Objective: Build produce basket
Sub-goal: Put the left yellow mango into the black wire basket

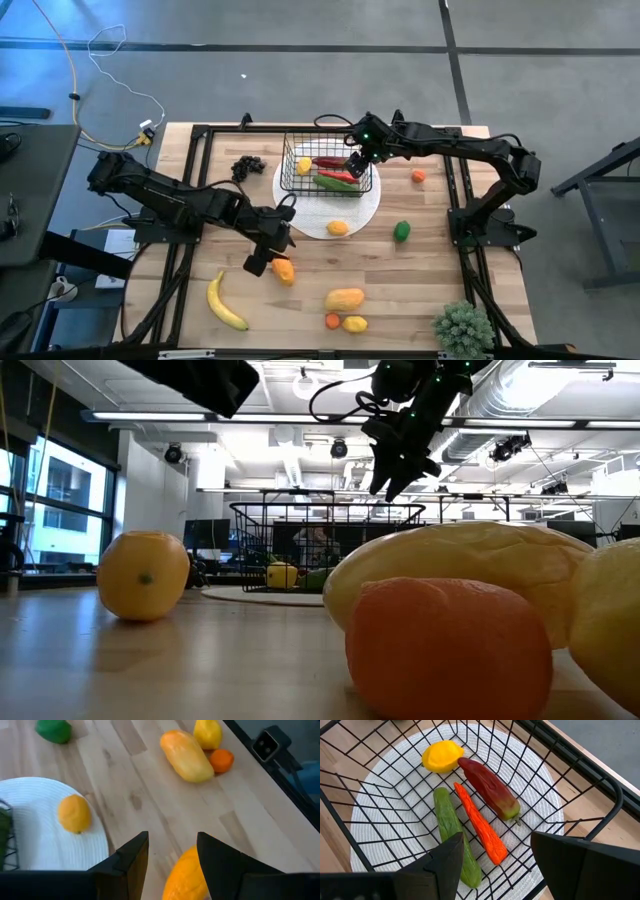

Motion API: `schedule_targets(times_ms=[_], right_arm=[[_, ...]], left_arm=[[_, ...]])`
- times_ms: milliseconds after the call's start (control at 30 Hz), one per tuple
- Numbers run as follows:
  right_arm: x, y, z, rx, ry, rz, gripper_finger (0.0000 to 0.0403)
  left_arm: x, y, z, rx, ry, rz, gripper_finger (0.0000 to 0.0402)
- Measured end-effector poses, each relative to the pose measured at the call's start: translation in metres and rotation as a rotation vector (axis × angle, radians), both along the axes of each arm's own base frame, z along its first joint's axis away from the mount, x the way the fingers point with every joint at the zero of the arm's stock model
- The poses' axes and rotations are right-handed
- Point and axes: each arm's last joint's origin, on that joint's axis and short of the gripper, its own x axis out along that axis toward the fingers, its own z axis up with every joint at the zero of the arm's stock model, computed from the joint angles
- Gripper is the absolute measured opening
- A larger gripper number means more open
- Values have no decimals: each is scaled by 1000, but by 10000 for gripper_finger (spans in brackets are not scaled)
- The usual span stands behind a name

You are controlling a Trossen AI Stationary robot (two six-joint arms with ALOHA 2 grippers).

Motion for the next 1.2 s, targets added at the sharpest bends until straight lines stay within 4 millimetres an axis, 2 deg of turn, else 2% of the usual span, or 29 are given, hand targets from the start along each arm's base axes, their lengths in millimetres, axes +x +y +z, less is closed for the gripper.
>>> schedule_targets(times_ms=[567, 700, 1000, 1100, 1200], right_arm=[[1, 0, 0, -3, -7, 0, 213], [1, 0, 0, -3, -7, 0, 213], [1, 0, 1, -4, -10, 0, 213], [1, 0, 1, -6, -13, 0, 213], [1, 0, 1, -6, -15, 0, 213]], left_arm=[[14, -15, -38, -40, 178, -47, 167], [15, -17, -44, -32, 204, -50, 213], [21, -17, -70, 44, 303, -86, 374], [23, -18, -82, 58, 360, -88, 396], [26, -18, -92, 65, 393, -87, 395]])
